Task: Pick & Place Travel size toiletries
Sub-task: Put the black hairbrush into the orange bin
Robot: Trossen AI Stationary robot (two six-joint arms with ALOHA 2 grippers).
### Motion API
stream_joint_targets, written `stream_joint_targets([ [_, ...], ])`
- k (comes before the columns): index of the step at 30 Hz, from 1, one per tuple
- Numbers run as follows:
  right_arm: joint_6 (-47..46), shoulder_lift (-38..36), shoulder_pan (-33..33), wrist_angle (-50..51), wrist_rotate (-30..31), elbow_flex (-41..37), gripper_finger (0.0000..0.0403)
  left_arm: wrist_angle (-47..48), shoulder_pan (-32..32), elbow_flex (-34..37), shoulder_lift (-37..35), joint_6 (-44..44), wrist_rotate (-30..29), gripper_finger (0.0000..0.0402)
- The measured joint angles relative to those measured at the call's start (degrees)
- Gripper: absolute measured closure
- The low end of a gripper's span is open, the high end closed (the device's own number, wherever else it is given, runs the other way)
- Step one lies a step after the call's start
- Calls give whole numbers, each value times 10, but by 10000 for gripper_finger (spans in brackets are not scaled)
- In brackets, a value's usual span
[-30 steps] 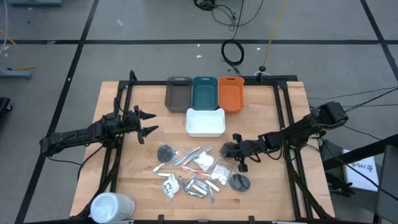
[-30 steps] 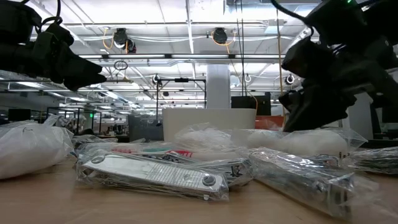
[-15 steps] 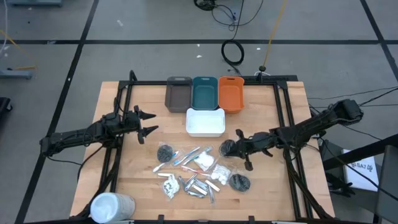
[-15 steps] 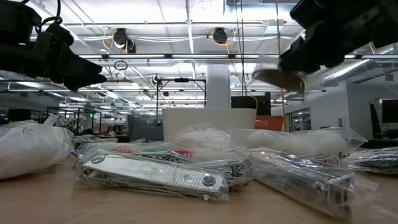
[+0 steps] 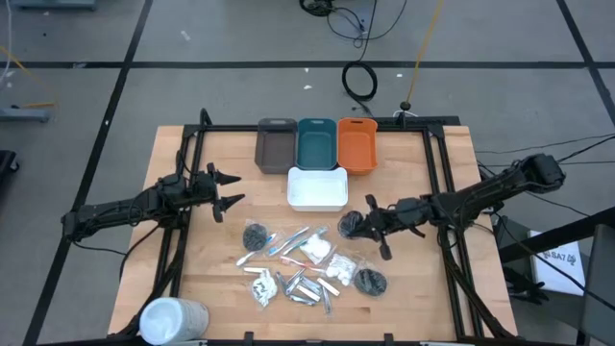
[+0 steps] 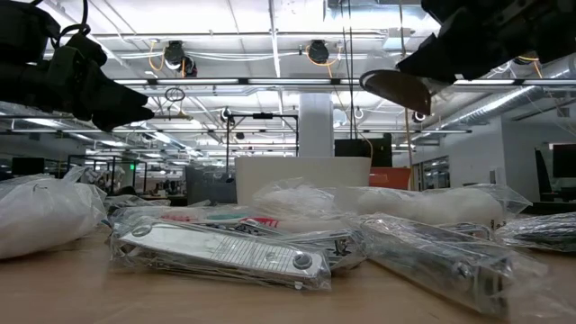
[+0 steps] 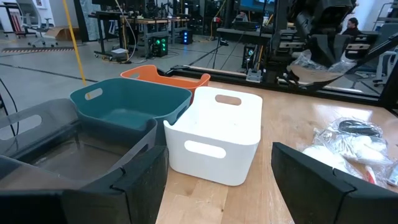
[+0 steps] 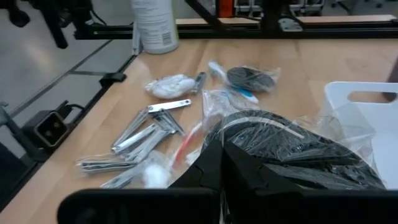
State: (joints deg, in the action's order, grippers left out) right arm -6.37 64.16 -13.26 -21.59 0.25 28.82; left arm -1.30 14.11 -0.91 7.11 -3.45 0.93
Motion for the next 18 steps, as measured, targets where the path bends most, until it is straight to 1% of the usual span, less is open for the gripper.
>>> stream_joint_targets([
  [2,0,0,11,0,4,0,403,0,0,0,0,0,0,128],
  [6,11,0,35,0,44,0,403,0,0,0,0,0,0,128],
  [11,30,0,84,-12,45,0,403,0,0,0,0,0,0,128],
  [18,36,0,180,-47,45,0,403,0,0,0,0,0,0,128],
])
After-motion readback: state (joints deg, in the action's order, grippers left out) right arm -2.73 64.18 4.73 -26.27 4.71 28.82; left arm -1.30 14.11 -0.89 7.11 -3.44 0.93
